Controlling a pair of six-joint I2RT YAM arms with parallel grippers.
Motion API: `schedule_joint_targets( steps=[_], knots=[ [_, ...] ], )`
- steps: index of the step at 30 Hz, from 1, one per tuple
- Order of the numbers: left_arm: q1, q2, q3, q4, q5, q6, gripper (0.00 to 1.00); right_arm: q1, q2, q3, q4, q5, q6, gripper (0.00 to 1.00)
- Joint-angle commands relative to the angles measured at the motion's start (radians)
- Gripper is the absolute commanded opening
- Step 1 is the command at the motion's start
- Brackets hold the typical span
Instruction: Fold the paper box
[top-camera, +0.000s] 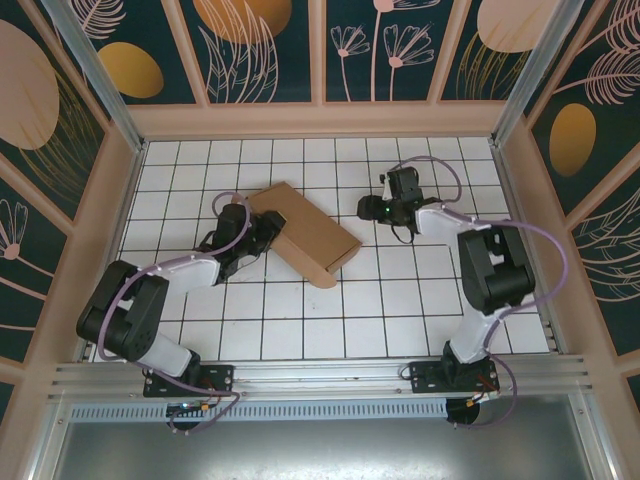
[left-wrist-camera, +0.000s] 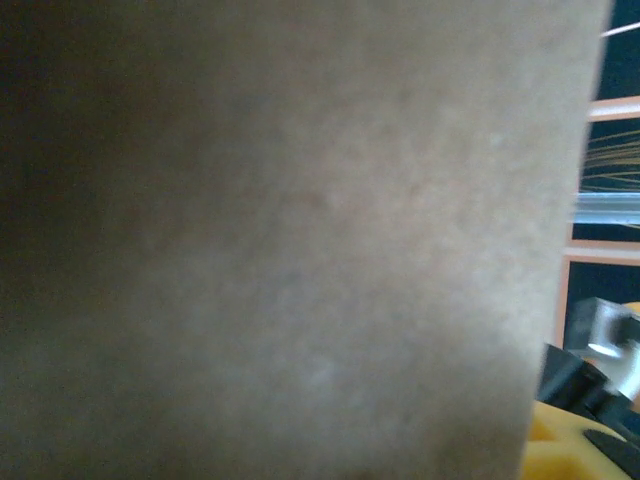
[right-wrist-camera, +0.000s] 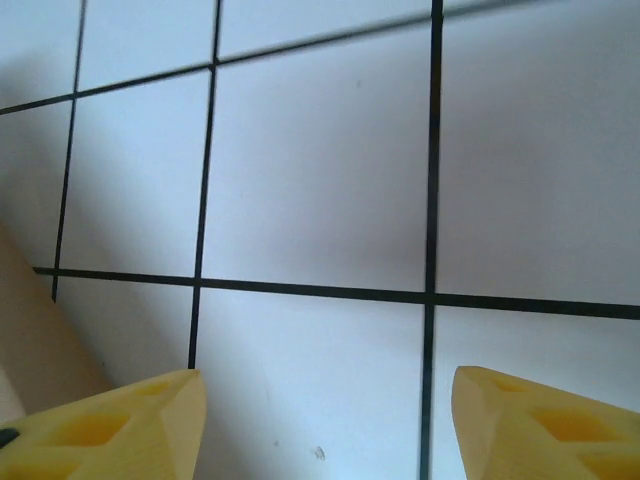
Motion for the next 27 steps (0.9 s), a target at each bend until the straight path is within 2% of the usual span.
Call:
schedule_joint_targets(
  steps=[1,5,9,13,16,21,24,27],
  knots=[
    [-0.008,-0.040,0.040,-0.172,-0.088,-0.006,0.38,0.093,-0.150,-0.067,0.097,0.125,-0.194,0.65],
    [-0.018,-0.038,0.114,-0.321,-0.107,-0.039,0.39,0.175,-0.232,-0.077,0.119,0.022,-0.361,0.65],
    [-0.026,-0.057,0.140,-0.384,-0.121,-0.092,0.40,0.264,-0.256,-0.067,0.090,-0.081,-0.505,0.73],
    [-0.028,-0.074,0.179,-0.457,-0.143,-0.125,0.41,0.337,-0.228,-0.008,-0.009,-0.150,-0.567,0.80],
    [-0.028,-0.074,0.220,-0.522,-0.152,-0.145,0.42,0.387,-0.227,0.009,-0.052,-0.189,-0.604,0.82],
    [-0.028,-0.071,0.252,-0.565,-0.154,-0.176,0.42,0.454,-0.173,0.056,-0.099,-0.165,-0.636,0.83],
    [-0.028,-0.073,0.260,-0.574,-0.158,-0.196,0.42,0.489,-0.127,0.098,-0.131,-0.134,-0.662,0.89],
    [-0.028,-0.070,0.281,-0.601,-0.167,-0.201,0.43,0.515,-0.094,0.131,-0.149,-0.112,-0.674,0.91]
  ],
)
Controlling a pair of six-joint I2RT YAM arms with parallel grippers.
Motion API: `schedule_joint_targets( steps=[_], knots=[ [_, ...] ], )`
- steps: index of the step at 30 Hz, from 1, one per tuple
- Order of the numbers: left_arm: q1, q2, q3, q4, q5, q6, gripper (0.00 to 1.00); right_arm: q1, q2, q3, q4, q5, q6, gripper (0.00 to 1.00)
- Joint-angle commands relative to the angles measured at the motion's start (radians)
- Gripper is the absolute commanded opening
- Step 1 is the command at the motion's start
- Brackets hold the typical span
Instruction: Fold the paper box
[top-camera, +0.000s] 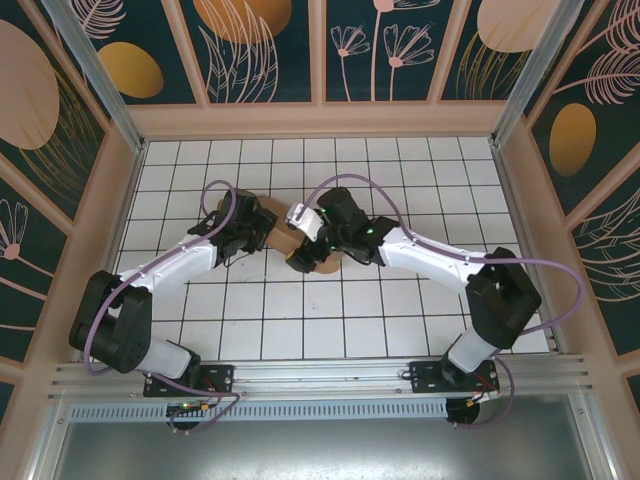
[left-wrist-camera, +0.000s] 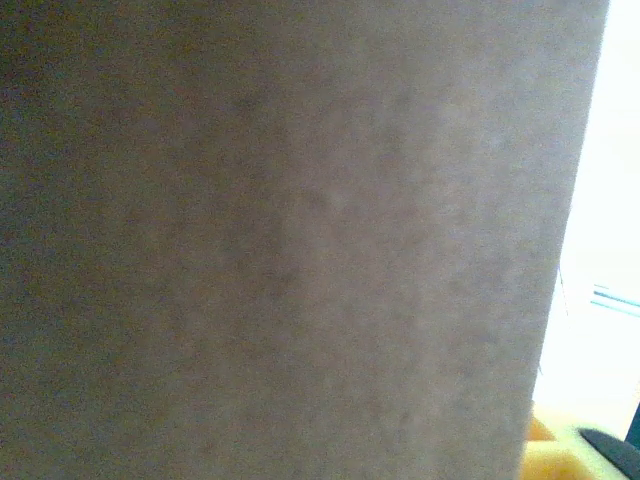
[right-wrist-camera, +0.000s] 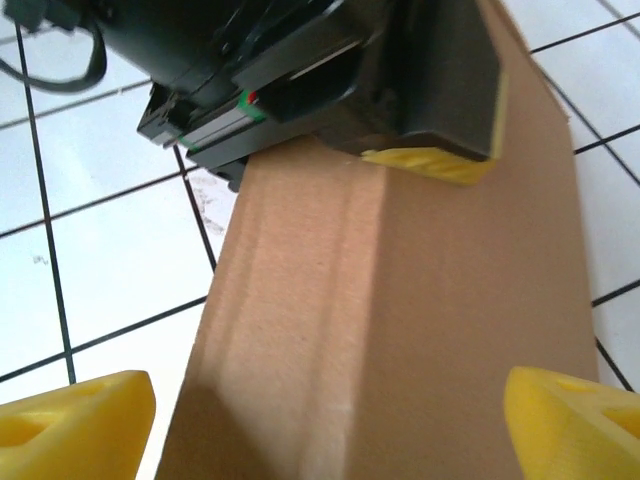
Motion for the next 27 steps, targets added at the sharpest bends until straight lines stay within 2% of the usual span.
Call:
schedule_joint_targets(
  steps=[1,4,6,9,11,19,22,27],
  knots=[
    [-0.004,-0.015,0.052,-0.062,-0.028,-0.030,0.44,0.027,0.034,0.049,-0.045,0.038,-0.044,0.91],
    [-0.004,-0.019,0.069,-0.074,-0.031,-0.038,0.44,0.055,0.064,0.059,-0.029,0.142,-0.074,0.92],
    [-0.004,-0.024,0.073,-0.076,-0.029,-0.047,0.45,0.065,0.096,0.075,-0.012,0.265,-0.076,0.91],
    [-0.004,-0.032,0.075,-0.079,-0.025,-0.056,0.45,0.068,0.140,0.100,-0.011,0.420,-0.102,0.85],
    [-0.004,-0.039,0.074,-0.081,-0.022,-0.064,0.45,0.067,0.149,0.102,-0.005,0.456,-0.128,0.81],
    [-0.004,-0.051,0.078,-0.085,0.006,-0.078,0.51,0.057,0.147,0.100,-0.004,0.470,-0.230,0.56],
    [-0.004,-0.063,0.084,-0.087,0.011,-0.080,0.63,0.054,0.143,0.124,-0.033,0.475,-0.264,0.45],
    [-0.003,-0.106,0.112,-0.116,0.001,-0.039,0.83,0.002,0.104,0.155,-0.089,0.369,-0.267,0.41]
  ],
)
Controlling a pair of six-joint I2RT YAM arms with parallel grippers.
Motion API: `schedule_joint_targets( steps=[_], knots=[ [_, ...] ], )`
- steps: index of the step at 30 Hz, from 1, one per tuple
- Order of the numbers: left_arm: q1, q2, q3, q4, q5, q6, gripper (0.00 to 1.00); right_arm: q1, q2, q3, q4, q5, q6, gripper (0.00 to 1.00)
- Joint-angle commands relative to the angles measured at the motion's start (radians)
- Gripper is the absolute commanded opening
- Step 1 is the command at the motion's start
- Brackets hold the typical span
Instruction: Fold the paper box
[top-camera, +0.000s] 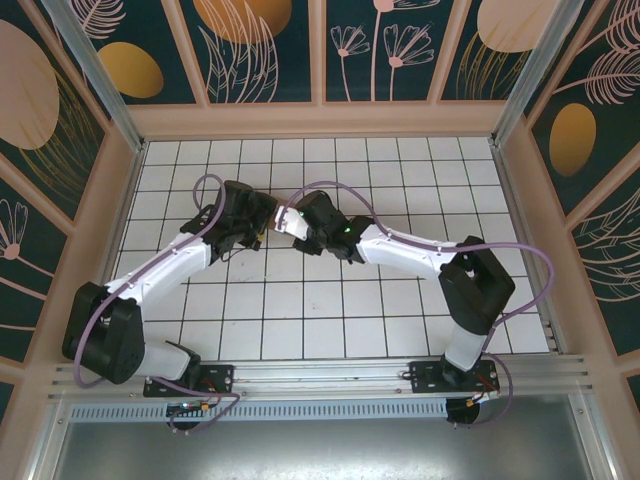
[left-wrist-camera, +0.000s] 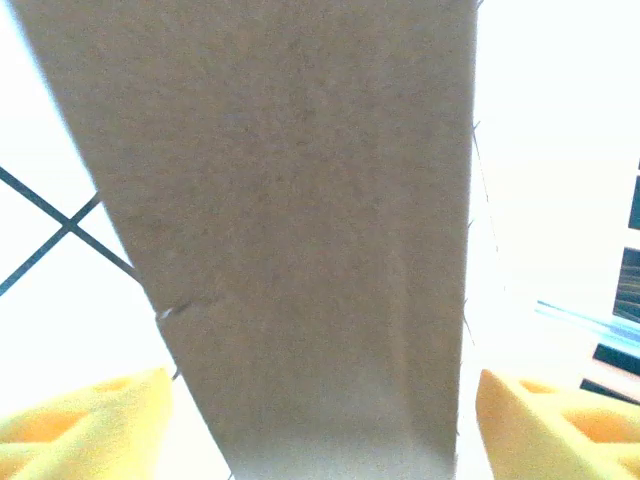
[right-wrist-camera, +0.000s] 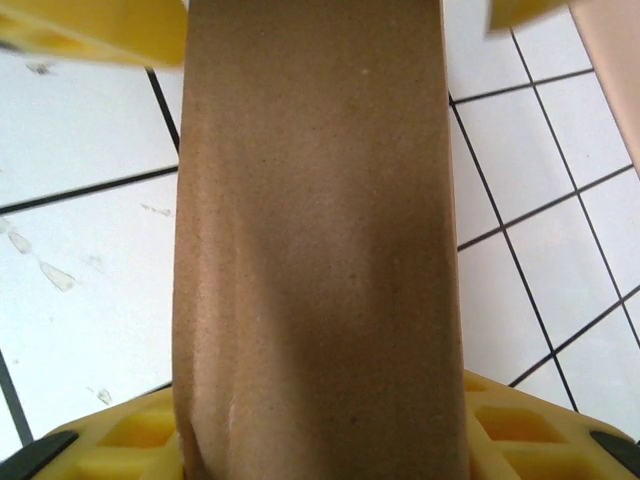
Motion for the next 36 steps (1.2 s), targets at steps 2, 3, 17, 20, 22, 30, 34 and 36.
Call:
schedule_joint_targets(
  steps=[2,3,17,20,22,30,34,36],
  knots=[
    [-0.003,-0.064,0.076,-0.066,-0.007,0.066,0.87,-0.072,-0.030,0.084,-0.111,-0.107,-0.017,0.40],
    [-0.003,-0.081,0.087,-0.077,-0.016,0.094,0.88,-0.089,-0.028,0.108,-0.148,-0.143,-0.021,0.39],
    [0.002,-0.283,0.187,-0.158,-0.181,0.614,0.87,-0.288,0.023,0.217,-0.411,-0.654,-0.264,0.45],
    [0.006,-0.269,0.224,-0.167,-0.171,0.663,0.85,-0.289,0.061,0.227,-0.435,-0.645,-0.298,0.45],
    [0.012,-0.253,0.236,-0.156,-0.144,0.679,0.84,-0.290,0.085,0.231,-0.437,-0.641,-0.297,0.44],
    [0.033,-0.157,0.240,-0.042,0.035,0.701,0.76,-0.296,0.111,0.194,-0.403,-0.620,-0.310,0.43],
    [0.033,-0.089,0.214,0.033,0.101,0.675,0.75,-0.312,0.132,0.221,-0.408,-0.639,-0.291,0.43],
    [0.034,-0.065,0.190,0.082,0.129,0.658,0.74,-0.324,0.146,0.244,-0.414,-0.663,-0.275,0.43]
  ],
)
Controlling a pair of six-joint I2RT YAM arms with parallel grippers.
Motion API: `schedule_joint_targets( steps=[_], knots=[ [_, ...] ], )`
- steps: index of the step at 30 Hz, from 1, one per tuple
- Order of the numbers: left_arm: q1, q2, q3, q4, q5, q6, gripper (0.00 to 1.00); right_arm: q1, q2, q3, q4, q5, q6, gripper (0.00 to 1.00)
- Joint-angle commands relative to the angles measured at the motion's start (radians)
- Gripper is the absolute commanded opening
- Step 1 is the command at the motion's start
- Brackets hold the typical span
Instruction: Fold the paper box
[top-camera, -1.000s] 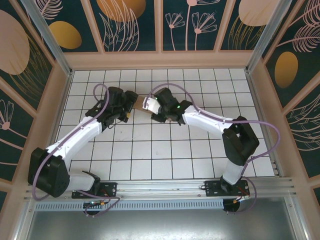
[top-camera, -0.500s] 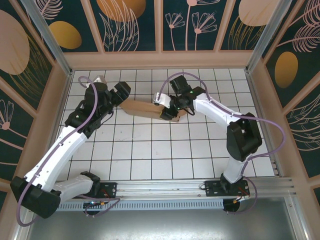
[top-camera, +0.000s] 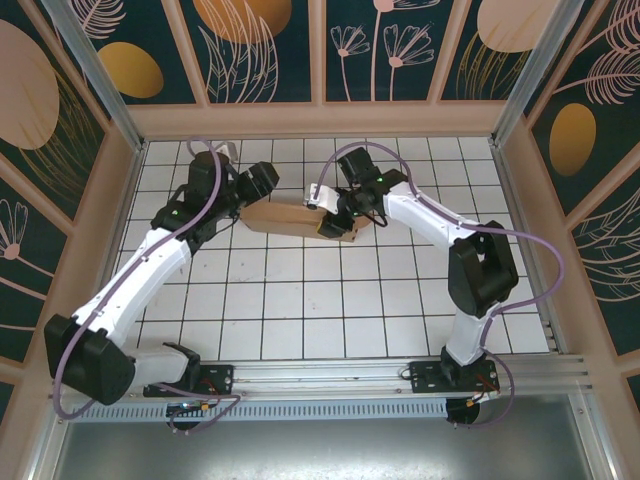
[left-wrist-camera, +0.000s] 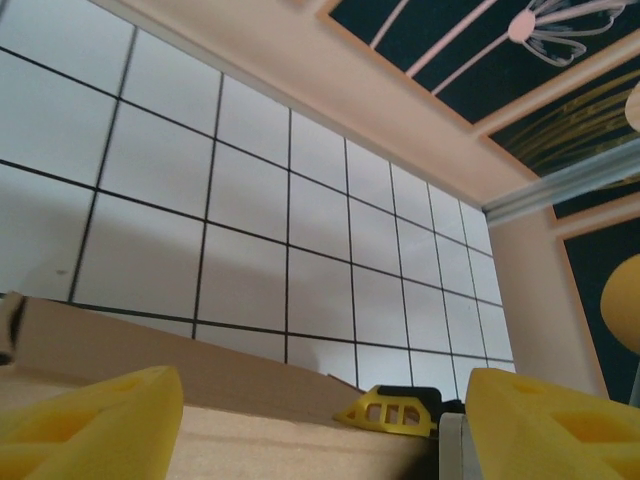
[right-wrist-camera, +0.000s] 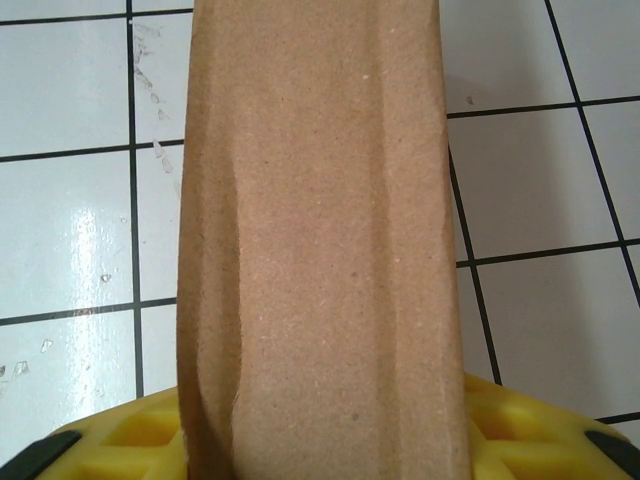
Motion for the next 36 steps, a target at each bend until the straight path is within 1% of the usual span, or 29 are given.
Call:
schedule_joint_targets(
  steps=[1,4,9,12,15,20,22,27,31,33,36],
  knots=[
    [0.006,0.033,-0.027,0.121,0.087,-0.011,0.74,-0.028,0.077,0.017,-0.023,-0.053,0.005,0.43],
    [0.006,0.053,-0.046,0.159,0.108,-0.019,0.74,-0.034,0.099,0.043,-0.038,-0.062,0.010,0.44],
    [0.006,0.091,-0.058,0.176,0.089,-0.004,0.75,-0.034,0.131,0.053,-0.036,-0.087,0.025,0.45],
    [0.006,0.118,-0.085,0.221,0.089,-0.012,0.75,-0.033,0.149,0.059,-0.033,-0.085,0.029,0.45],
    [0.006,0.151,-0.112,0.259,0.078,-0.010,0.76,-0.062,0.164,0.066,-0.028,-0.080,0.039,0.48],
    [0.005,0.195,-0.168,0.332,0.043,-0.008,0.76,-0.063,0.163,0.067,0.002,-0.031,0.059,0.54],
    [0.006,0.206,-0.198,0.356,0.037,-0.015,0.76,-0.063,0.152,0.058,0.028,-0.012,0.076,0.59],
    [0.005,0.209,-0.236,0.392,0.040,-0.017,0.76,-0.068,0.096,0.032,0.089,-0.012,0.113,0.70],
    [0.005,0.198,-0.254,0.400,0.020,-0.002,0.76,-0.073,-0.004,-0.055,0.232,-0.004,0.155,0.79],
    [0.005,0.197,-0.256,0.400,0.015,0.002,0.76,-0.078,-0.041,-0.087,0.286,-0.012,0.185,0.84],
    [0.004,0.198,-0.257,0.402,0.011,0.006,0.76,-0.082,-0.081,-0.112,0.311,-0.020,0.199,0.99]
  ],
)
